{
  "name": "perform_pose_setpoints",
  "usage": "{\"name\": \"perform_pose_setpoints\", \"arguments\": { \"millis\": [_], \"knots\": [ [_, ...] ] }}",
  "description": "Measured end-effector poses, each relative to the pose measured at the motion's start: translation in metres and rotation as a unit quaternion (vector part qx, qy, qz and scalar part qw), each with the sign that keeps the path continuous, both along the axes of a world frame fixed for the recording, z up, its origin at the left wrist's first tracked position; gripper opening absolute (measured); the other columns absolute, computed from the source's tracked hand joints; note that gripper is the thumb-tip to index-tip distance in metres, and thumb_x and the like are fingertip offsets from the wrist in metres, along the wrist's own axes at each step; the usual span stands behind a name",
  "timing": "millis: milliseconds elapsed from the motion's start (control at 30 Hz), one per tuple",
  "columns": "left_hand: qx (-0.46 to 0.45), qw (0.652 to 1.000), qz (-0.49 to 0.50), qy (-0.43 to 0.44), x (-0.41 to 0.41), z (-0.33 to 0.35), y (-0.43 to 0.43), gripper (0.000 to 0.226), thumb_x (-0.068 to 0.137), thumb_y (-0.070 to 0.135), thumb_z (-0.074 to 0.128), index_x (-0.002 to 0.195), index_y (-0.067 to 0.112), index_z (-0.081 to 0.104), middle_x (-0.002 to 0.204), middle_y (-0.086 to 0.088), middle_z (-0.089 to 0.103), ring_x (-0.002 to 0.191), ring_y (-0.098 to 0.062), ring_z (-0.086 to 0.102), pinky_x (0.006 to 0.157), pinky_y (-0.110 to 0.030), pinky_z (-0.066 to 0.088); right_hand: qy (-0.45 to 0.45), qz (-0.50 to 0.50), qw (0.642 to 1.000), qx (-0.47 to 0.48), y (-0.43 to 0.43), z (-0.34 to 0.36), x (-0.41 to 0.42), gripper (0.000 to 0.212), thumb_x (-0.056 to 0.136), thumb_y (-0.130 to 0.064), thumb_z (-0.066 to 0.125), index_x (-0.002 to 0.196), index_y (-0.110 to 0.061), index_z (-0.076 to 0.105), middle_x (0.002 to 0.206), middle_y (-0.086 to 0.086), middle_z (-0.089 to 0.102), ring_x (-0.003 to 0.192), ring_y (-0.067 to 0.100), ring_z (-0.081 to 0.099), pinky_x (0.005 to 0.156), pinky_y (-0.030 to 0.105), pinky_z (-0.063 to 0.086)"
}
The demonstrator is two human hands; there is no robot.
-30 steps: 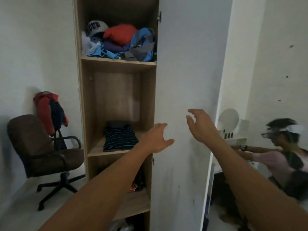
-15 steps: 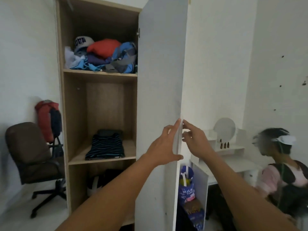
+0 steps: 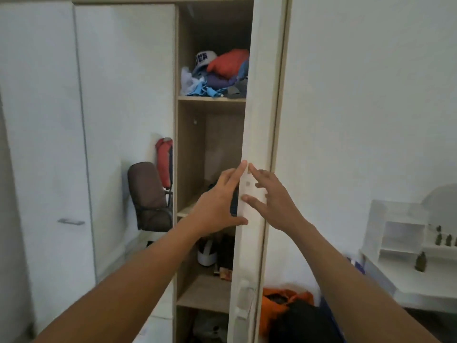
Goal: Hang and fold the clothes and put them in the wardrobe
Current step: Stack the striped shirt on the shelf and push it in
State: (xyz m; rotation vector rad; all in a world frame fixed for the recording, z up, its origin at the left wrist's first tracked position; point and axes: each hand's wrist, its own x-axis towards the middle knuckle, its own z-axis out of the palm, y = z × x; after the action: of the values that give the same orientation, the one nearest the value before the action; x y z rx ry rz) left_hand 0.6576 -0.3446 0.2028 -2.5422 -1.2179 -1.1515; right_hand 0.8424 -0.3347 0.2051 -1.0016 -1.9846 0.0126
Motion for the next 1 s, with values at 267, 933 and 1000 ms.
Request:
{"name": "perform_pose_setpoints", "arguments": {
  "millis": [267, 933, 1000],
  "knots": [
    [0.04, 0.981, 0.178, 0.062, -0.088, -0.002, 0.038, 0.132, 0.075, 0.042, 0.083, 0.151, 0.037, -0.026, 0.166, 0.011, -0.006, 0.135, -0.022, 0.047, 0.101, -0.04, 0.051, -0.113, -0.06, 0.992, 0.0, 0.088, -0.007, -0.078, 0.094, 0.085, -0.059, 0.065, 0.152, -0.05, -0.001, 0.164, -0.011, -0.006, 0.152, 0.025, 0.002, 0.117, 0.064, 0.022],
    [0.005, 0.958, 0.257, 0.125, -0.23, -0.038, 0.298, 0.146, 0.07, 0.057, 0.08, 0.139, 0.033, -0.047, 0.159, 0.0, -0.038, 0.15, -0.029, -0.024, 0.121, -0.061, 0.003, -0.206, -0.267, 0.94, -0.044, 0.292, -0.066, -0.199, 0.144, 0.059, -0.071, 0.078, 0.151, -0.033, -0.026, 0.158, -0.002, -0.037, 0.14, 0.039, -0.039, 0.104, 0.08, 0.017],
    [0.007, 0.955, 0.254, 0.152, -0.238, -0.041, 0.327, 0.147, 0.068, 0.061, 0.08, 0.143, 0.03, -0.042, 0.157, -0.002, -0.04, 0.147, -0.031, -0.03, 0.119, -0.064, -0.003, -0.214, -0.285, 0.933, -0.044, 0.311, -0.075, -0.204, 0.143, 0.059, -0.071, 0.078, 0.154, -0.031, -0.021, 0.16, 0.001, -0.032, 0.141, 0.039, -0.037, 0.105, 0.079, 0.012]
  ]
}}
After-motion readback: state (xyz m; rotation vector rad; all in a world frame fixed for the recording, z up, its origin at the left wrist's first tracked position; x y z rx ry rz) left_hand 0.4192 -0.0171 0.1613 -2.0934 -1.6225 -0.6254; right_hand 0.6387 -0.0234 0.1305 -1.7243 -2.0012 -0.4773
